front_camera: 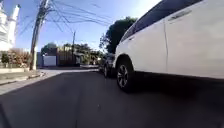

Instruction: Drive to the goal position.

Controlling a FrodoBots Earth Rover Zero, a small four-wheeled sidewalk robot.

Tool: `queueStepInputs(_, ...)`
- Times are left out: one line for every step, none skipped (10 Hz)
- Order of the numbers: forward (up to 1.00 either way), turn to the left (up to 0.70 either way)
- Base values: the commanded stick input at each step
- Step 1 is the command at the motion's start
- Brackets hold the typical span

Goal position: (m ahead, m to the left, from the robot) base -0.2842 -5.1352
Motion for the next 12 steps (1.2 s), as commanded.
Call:
queueStepInputs(1.00, 0.23)
queueStepInputs(1.00, 0.10)
queueStepInputs(1.00, 0.01)
queueStepInputs(1.00, 0.14)
queueStepInputs(1.00, 0.27)
queueStepInputs(1.00, 0.35)
queueStepInputs(1.00, 0.39)
queueStepInputs(1.00, 0.39)
queueStepInputs(1.00, 0.39)
queueStepInputs(1.00, 0.39)
queueStepInputs(1.00, 0.39)
queueStepInputs(1.00, 0.39)
